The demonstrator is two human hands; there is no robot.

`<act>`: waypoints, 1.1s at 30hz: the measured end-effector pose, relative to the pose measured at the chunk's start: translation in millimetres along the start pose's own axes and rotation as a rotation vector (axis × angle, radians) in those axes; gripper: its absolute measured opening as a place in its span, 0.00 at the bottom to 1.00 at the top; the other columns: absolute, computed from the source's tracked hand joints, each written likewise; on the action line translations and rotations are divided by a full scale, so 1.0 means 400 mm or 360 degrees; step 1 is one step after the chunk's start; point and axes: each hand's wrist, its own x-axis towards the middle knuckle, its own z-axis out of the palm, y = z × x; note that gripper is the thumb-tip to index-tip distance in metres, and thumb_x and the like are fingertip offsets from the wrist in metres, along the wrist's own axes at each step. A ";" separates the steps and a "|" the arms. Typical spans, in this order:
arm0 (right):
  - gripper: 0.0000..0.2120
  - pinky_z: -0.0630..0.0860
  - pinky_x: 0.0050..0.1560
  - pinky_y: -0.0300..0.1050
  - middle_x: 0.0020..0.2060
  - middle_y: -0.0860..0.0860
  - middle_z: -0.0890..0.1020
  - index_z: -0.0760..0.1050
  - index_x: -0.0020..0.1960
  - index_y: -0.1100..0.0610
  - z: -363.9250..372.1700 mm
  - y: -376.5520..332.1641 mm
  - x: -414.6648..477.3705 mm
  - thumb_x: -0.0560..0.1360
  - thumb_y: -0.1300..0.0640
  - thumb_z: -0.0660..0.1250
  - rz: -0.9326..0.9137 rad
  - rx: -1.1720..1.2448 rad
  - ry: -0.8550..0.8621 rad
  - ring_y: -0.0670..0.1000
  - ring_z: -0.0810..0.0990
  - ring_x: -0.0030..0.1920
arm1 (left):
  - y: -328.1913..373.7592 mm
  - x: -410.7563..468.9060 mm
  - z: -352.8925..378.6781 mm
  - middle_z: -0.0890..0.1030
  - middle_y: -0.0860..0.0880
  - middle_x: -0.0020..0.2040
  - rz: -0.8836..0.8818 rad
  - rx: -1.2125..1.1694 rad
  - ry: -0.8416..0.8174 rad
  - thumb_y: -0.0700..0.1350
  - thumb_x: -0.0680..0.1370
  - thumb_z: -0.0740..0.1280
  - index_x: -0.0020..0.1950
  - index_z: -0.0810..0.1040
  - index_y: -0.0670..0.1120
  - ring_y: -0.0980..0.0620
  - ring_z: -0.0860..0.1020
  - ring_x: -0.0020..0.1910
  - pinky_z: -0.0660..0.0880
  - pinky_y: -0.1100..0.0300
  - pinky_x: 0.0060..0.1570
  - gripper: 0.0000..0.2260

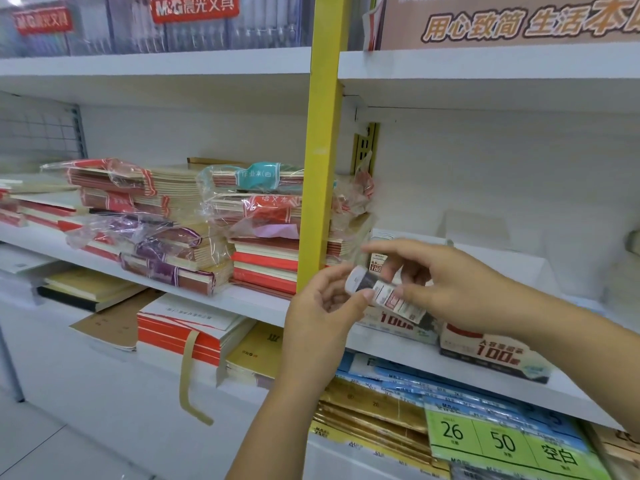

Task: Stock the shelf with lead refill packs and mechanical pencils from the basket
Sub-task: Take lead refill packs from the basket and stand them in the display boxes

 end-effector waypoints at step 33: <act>0.11 0.72 0.47 0.46 0.50 0.49 0.73 0.78 0.60 0.47 -0.006 0.152 0.161 0.78 0.50 0.65 0.0190 -0.0827 0.0343 0.49 0.73 0.49 | -0.111 0.015 0.013 0.56 0.66 0.79 0.0384 0.0978 -0.0341 0.46 0.83 0.64 0.77 0.64 0.64 0.70 0.55 0.75 0.56 0.85 0.61 0.24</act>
